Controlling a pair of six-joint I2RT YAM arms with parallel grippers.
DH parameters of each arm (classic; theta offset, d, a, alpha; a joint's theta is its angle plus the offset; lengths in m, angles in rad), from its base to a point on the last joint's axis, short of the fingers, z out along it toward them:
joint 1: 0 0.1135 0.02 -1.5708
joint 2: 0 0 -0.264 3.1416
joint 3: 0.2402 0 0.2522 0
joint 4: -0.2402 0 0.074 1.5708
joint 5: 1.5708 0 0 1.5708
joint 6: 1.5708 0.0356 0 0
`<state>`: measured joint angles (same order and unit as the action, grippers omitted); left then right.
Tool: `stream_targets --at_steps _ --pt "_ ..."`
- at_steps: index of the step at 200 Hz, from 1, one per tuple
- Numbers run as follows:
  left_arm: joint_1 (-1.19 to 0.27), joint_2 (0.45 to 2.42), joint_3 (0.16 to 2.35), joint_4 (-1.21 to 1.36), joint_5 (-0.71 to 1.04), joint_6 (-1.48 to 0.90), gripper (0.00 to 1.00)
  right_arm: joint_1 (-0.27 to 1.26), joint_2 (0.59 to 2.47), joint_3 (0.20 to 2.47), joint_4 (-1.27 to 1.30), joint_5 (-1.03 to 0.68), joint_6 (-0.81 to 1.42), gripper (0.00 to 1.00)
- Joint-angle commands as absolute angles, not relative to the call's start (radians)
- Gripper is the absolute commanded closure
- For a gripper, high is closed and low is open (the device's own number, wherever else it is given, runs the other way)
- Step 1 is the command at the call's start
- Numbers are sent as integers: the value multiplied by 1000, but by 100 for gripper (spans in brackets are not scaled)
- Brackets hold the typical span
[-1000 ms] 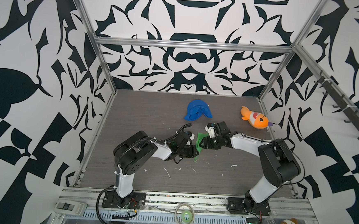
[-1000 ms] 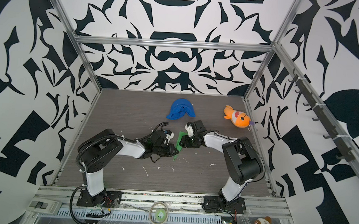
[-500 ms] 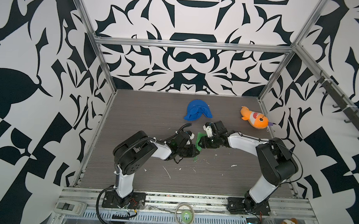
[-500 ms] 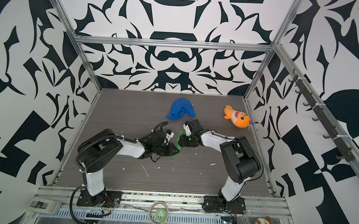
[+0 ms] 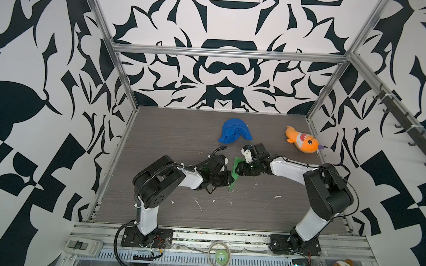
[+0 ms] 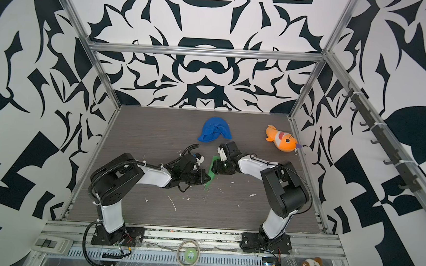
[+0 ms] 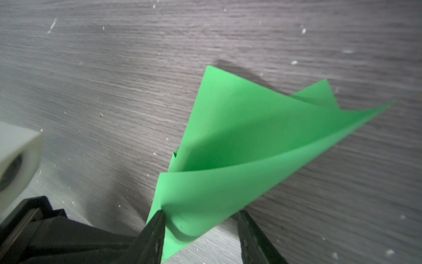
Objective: Fold a paper plane with a square sheet of paper (pick it up from the middle)
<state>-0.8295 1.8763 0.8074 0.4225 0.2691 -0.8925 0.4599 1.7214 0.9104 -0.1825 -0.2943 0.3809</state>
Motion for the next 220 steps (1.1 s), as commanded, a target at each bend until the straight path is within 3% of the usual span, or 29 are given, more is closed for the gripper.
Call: stream_targets --at_steps 1,65,117,152,220 --pt "-820 1876 800 307 208 -902 95 462 1780 869 -307 -254 385 43" --pt "-821 1882 816 267 194 -904 98 462 1753 864 -305 -279 367 41" --pt "-821 1882 828 224 183 -906 100 461 1765 857 -307 -279 376 46" --pt "-818 1881 828 200 172 -913 100 462 1742 846 -293 -293 378 41" --pt "-811 1894 831 189 176 -926 100 461 1703 827 -278 -296 372 49"
